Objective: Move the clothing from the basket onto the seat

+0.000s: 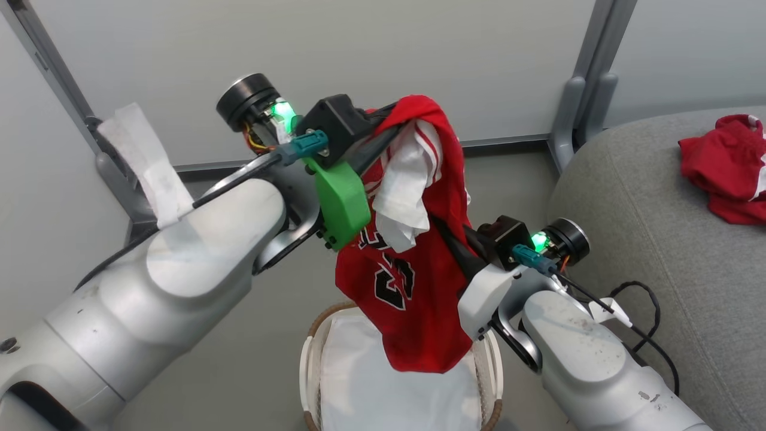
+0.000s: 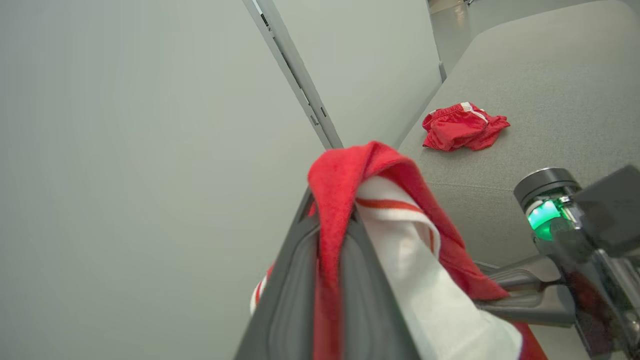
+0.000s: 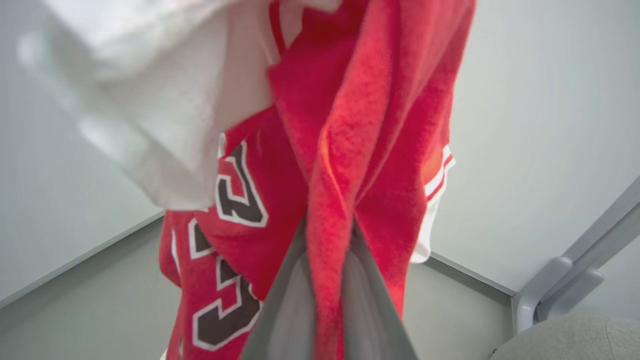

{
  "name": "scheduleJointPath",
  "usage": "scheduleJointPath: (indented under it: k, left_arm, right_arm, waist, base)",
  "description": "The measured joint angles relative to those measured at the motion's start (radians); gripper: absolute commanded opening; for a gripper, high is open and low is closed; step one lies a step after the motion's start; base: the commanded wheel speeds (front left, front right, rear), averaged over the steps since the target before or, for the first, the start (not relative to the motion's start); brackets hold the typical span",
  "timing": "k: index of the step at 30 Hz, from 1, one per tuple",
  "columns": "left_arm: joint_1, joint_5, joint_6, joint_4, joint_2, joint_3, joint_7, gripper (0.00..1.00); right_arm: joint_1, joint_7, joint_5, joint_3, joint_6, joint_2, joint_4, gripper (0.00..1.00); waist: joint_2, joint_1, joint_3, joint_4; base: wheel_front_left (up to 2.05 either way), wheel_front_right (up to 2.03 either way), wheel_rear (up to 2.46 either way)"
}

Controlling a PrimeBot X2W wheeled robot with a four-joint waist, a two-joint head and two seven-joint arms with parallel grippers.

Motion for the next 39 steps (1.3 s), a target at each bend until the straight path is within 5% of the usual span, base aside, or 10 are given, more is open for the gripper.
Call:
scheduleJointPath:
  k: [1,2,4,20,31,39]
  left_arm:
    - [0.011,-0.009,0.002,0.011,0.007,0.005,-0.003,0.00]
    - [0.021,-0.016,0.003,0.021,0.014,0.009,-0.008,0.41]
    - [0.040,-0.034,0.007,0.045,0.029,0.016,-0.017,1.00]
    - [0.227,-0.146,0.035,0.147,0.069,0.067,-0.119,1.00]
    - [0.416,-0.182,0.073,0.130,-0.007,0.111,-0.170,1.00]
    - [0.538,-0.096,0.078,0.071,-0.050,0.205,-0.175,1.00]
  right_arm:
    - [0.000,0.000,0.000,-0.002,0.000,0.000,-0.001,0.00]
    - [0.000,0.000,0.000,-0.005,0.000,0.000,-0.001,0.00]
    - [0.000,0.000,0.000,-0.019,0.000,0.000,-0.005,0.00]
    - [0.025,0.000,-0.052,-0.177,0.000,0.000,-0.056,0.00]
    - [0.097,0.000,-0.139,-0.340,0.000,0.000,-0.155,0.00]
    - [0.177,0.000,-0.170,-0.418,0.000,0.000,-0.248,0.00]
  waist:
    - [0.0000,0.0000,0.000,-0.002]
    - [0.0000,0.0000,-0.001,-0.004]
    - [0.0000,0.0000,-0.002,-0.008]
    - [0.0000,0.0000,-0.002,-0.035]
    - [0.0000,0.0000,0.006,-0.057]
    - [0.0000,0.0000,0.016,-0.092]
  base:
    - [0.00,0.00,0.00]
    - [0.00,0.00,0.00]
    - [0.00,0.00,0.00]
    - [0.00,0.00,0.00]
    - [0.00,0.00,0.00]
    - [0.00,0.00,0.00]
